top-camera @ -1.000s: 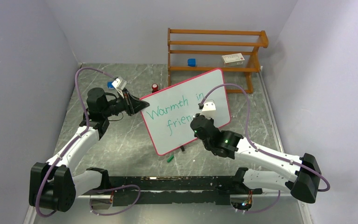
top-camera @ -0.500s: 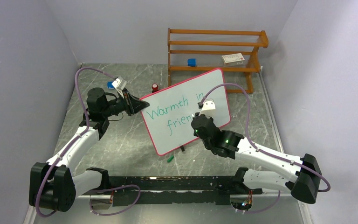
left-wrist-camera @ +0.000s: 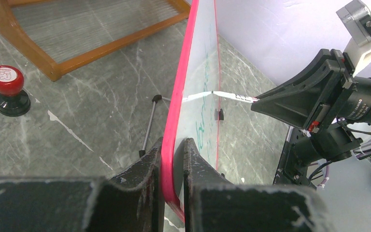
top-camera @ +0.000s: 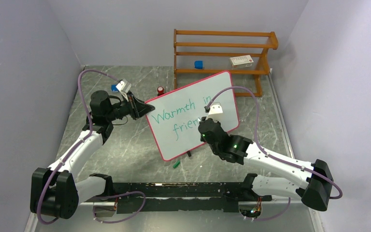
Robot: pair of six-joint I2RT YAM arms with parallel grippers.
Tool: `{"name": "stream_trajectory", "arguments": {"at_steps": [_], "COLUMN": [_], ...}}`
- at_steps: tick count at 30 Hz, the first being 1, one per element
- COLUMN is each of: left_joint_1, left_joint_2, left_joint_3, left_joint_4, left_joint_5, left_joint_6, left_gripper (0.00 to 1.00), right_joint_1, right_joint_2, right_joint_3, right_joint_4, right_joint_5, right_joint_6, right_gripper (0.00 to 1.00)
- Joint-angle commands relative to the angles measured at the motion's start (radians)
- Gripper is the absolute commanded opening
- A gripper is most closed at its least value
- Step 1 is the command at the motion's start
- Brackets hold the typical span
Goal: Write a sentence on the whiteboard
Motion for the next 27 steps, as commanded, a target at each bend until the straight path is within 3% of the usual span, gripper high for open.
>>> {"name": "stream_trajectory", "arguments": {"at_steps": [1, 27], "left_joint_1": [-0.01, -0.01], "left_joint_2": [0.04, 0.04], "left_joint_3": [-0.024, -0.025], "left_joint_4": [-0.129, -0.123], "left_joint_5": [-0.045, -0.042], "left_joint_6": [0.133, 0.129], "left_gripper": [0.05, 0.05], "right_joint_1": [-0.006, -0.006], "right_joint_2": [0.0, -0.012], "right_joint_3": [-0.016, -0.023], "right_joint_4": [-0.011, -0.094], "right_joint_5": [-0.034, 0.004], "right_joint_6": [0.012, 0.04], "right_gripper": [0.0, 0.0]}}
